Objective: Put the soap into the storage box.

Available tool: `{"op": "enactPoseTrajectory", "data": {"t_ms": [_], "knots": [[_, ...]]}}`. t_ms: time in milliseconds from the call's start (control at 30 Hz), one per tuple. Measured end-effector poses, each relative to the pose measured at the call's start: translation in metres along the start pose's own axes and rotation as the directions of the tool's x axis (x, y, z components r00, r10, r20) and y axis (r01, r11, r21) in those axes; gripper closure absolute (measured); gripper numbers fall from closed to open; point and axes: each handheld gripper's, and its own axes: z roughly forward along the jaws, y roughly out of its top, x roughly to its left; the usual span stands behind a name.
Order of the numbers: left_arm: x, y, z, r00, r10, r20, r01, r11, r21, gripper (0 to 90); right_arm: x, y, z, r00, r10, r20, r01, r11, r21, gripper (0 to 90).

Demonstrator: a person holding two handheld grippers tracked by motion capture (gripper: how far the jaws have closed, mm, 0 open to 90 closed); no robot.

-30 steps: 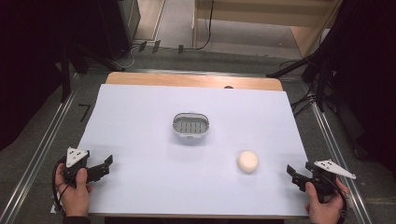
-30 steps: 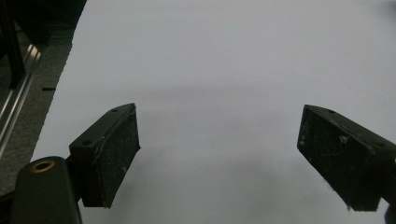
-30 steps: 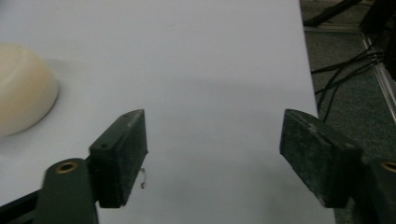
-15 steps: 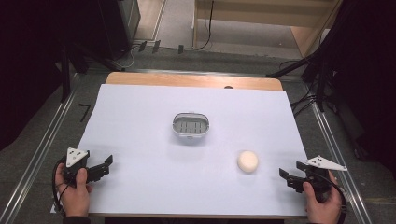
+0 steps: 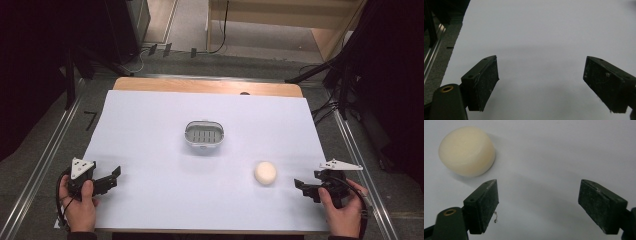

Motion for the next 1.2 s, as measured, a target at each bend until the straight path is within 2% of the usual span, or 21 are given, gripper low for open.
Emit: {"op": "enactPoseTrajectory", "data": {"t_ms": [233, 433, 533, 767, 967, 1200], "knots": [[0.000, 0.000, 0.000, 1.0000, 0.007, -0.003, -0.007, 1.0000, -0.001, 13.9, 0.002, 0.010, 0.002, 0.9998, -0.021, 0.007, 0.020, 0.994, 0.103, 13.7], [-0.001, 0.000, 0.000, 1.0000, 0.008, -0.005, -0.008, 1.0000, 0.000, 13.9, 0.005, 0.015, 0.006, 0.9998, -0.019, -0.002, 0.020, 0.989, 0.148, 13.8], [-0.001, 0.000, 0.001, 1.0000, 0.007, -0.005, -0.007, 1.0000, -0.001, 13.9, 0.010, 0.021, 0.011, 0.9996, -0.028, -0.007, 0.029, 0.982, 0.184, 13.7], [-0.001, 0.000, 0.000, 0.9999, 0.009, -0.006, -0.009, 1.0000, -0.001, 13.9, 0.016, 0.028, 0.017, 0.9995, -0.030, -0.011, 0.031, 0.978, 0.208, 13.7], [-0.001, 0.000, 0.000, 0.9999, 0.011, -0.007, -0.011, 0.9999, -0.002, 13.9, 0.023, 0.036, 0.026, 0.9986, -0.049, -0.021, 0.053, 0.968, 0.244, 13.6], [-0.001, 0.000, 0.000, 1.0000, 0.010, 0.000, -0.010, 0.9999, -0.004, 13.9, 0.028, 0.043, 0.027, 0.9976, -0.060, -0.033, 0.067, 0.962, 0.266, 13.6]]}}
